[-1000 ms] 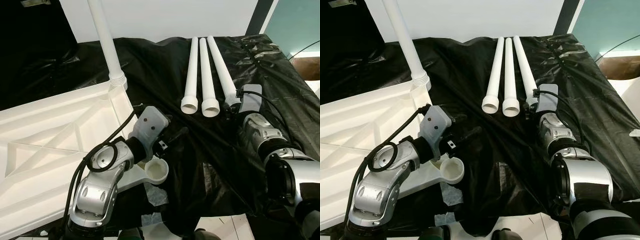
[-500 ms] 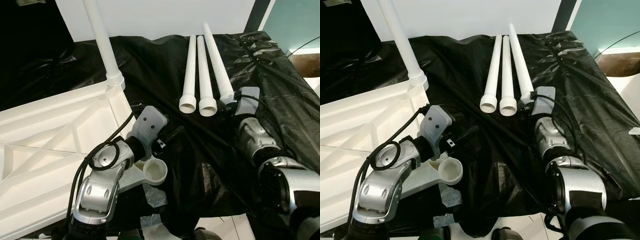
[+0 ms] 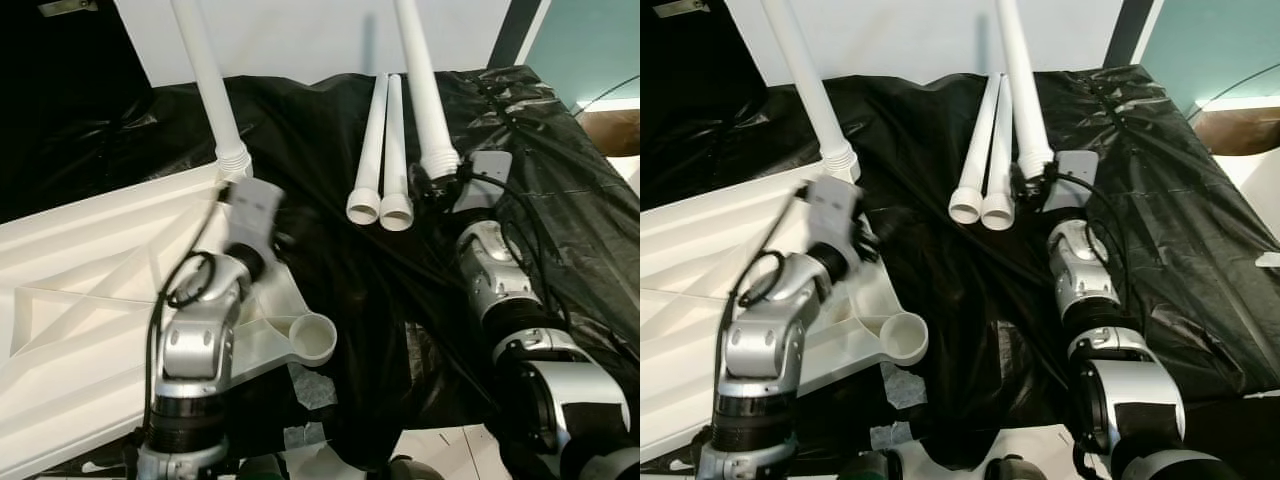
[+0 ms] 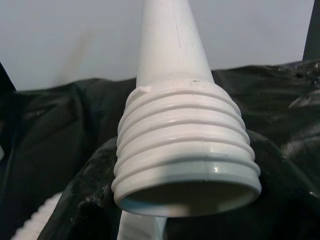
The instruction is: Building children table
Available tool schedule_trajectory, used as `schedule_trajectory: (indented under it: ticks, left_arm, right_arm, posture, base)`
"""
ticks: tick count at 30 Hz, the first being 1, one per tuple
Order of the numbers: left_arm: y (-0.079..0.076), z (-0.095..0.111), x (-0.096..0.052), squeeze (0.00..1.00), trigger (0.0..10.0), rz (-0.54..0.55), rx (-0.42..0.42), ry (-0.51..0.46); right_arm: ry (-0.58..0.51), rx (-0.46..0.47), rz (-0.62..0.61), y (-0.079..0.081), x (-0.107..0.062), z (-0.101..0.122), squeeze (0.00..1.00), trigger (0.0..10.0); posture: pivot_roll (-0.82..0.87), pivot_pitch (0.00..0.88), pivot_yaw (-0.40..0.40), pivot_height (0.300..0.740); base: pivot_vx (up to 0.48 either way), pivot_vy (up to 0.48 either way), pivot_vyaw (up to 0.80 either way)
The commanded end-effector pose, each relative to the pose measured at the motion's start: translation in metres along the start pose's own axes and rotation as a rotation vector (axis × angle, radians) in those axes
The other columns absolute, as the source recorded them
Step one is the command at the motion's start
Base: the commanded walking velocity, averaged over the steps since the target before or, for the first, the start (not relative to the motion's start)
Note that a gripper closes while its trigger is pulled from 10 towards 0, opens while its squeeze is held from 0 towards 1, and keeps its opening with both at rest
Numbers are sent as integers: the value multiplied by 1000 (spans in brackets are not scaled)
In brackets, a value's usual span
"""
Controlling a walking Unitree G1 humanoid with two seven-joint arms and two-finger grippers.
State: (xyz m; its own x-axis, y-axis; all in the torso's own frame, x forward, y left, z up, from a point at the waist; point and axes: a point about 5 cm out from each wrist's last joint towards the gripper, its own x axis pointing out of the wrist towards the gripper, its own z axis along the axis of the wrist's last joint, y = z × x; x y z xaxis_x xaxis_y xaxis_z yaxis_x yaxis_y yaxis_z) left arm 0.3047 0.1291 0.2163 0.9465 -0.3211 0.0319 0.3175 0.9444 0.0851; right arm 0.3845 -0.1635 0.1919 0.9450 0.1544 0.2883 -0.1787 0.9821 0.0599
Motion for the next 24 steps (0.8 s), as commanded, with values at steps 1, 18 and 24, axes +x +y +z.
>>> schedule_trajectory:
  ticks: [1,18,24]
  left_arm:
    - [0,0,1,0,10000,-44,-20,-22]
    - [9,40,8,1000,10000,-287,-142,-272]
    - [7,53,4,1000,10000,-426,-247,-349]
  right_arm:
    - [-74,-26,19,8,1,11,0,10000]
    - [-422,-261,287,63,3,75,0,10000]
    - [-469,-320,352,74,-2,79,0,10000]
  posture:
    - [123,60,-4,740]
    - [111,0,-4,740]
    - [108,0,-1,740]
  base:
    - [0,0,0]
    - [0,0,0]
    - [0,0,0]
